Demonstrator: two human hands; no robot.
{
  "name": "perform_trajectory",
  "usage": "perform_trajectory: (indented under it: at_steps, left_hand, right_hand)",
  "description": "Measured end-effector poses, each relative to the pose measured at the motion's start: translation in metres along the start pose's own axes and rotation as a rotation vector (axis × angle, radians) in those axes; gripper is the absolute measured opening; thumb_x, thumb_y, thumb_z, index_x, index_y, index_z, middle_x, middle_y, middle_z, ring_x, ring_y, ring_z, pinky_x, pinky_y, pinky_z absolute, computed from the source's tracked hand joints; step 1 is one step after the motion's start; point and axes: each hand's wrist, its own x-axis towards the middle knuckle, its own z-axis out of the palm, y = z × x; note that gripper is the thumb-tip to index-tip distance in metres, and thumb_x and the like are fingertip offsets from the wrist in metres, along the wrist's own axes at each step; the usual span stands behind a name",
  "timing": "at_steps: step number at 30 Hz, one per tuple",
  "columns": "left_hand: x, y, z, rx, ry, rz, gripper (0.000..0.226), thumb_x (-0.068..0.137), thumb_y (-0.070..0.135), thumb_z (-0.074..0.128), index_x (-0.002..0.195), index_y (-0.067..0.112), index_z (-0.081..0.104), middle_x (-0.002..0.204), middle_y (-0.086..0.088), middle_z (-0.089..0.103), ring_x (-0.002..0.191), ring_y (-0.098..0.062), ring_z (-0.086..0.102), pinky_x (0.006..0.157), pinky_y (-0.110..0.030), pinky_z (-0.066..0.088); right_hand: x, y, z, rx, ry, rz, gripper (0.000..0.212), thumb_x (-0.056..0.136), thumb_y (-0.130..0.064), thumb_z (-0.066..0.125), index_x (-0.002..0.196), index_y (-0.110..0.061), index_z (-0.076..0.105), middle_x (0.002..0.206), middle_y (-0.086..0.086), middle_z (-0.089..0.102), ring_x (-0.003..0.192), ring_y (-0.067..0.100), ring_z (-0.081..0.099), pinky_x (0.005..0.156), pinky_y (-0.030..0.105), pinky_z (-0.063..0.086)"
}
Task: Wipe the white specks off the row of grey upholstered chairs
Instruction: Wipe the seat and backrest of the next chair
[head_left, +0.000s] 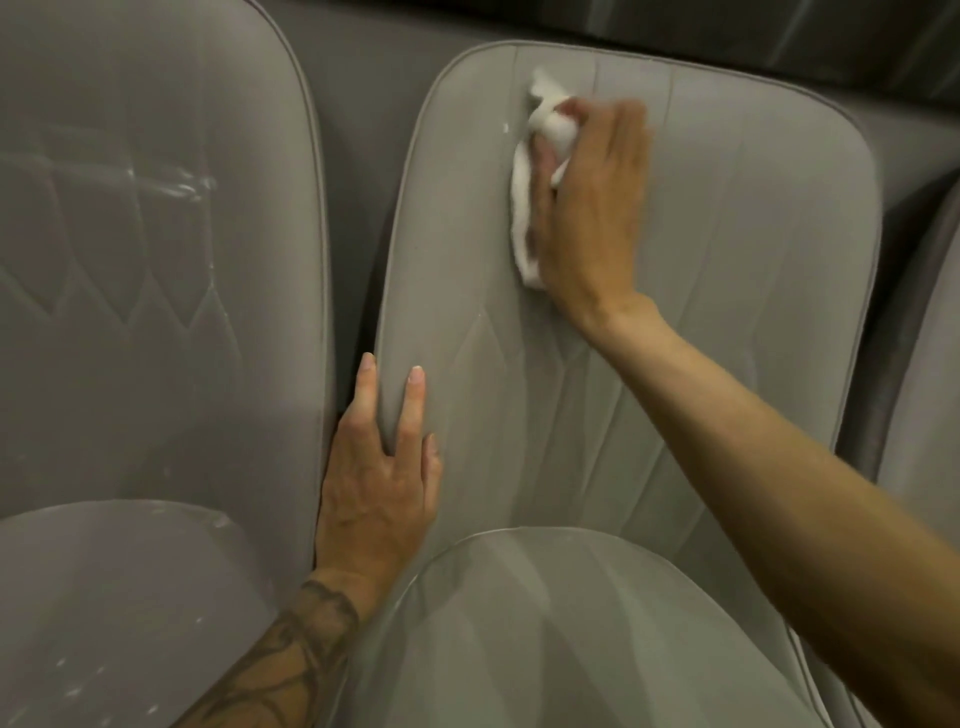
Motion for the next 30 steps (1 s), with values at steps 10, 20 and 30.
perform_trajectory:
  at_steps: [10,20,30]
  left_hand:
    - [0.000,0.001,0.000,-0.005,-0.007,-0.001,0.058,0.106,0.022,0.049,0.161,0.009,0.034,0.164,-0.031,0.023,0.138,-0.043,0.044,0.116,-0.038,0.035]
    - [0.002,-0.001,0.001,0.007,-0.018,0.011,0.061,0.102,0.018,0.054,0.160,0.007,0.034,0.163,-0.031,0.023,0.128,-0.043,0.048,0.110,-0.044,0.043]
    - [0.005,-0.011,-0.029,0.125,-0.110,0.114,0.060,0.108,0.024,0.048,0.163,0.008,0.030,0.167,-0.025,0.027,0.143,-0.041,0.043,0.120,-0.052,0.035]
  right_hand:
    - [0.032,-0.009,0.009,-0.058,-0.009,-0.096,0.029,0.100,-0.030,0.052,0.110,-0.006,0.064,0.106,0.015,0.060,0.091,0.028,0.058,0.077,0.030,0.037]
    - [-0.007,-0.012,-0.008,-0.021,-0.206,-0.331,0.028,0.101,-0.028,0.056,0.111,-0.003,0.065,0.104,0.019,0.061,0.091,0.037,0.059,0.078,0.042,0.044]
    - [-0.075,-0.041,-0.010,0.101,-0.298,-0.225,0.027,0.101,-0.026,0.060,0.112,-0.002,0.066,0.104,0.017,0.062,0.090,0.034,0.058,0.079,0.045,0.047]
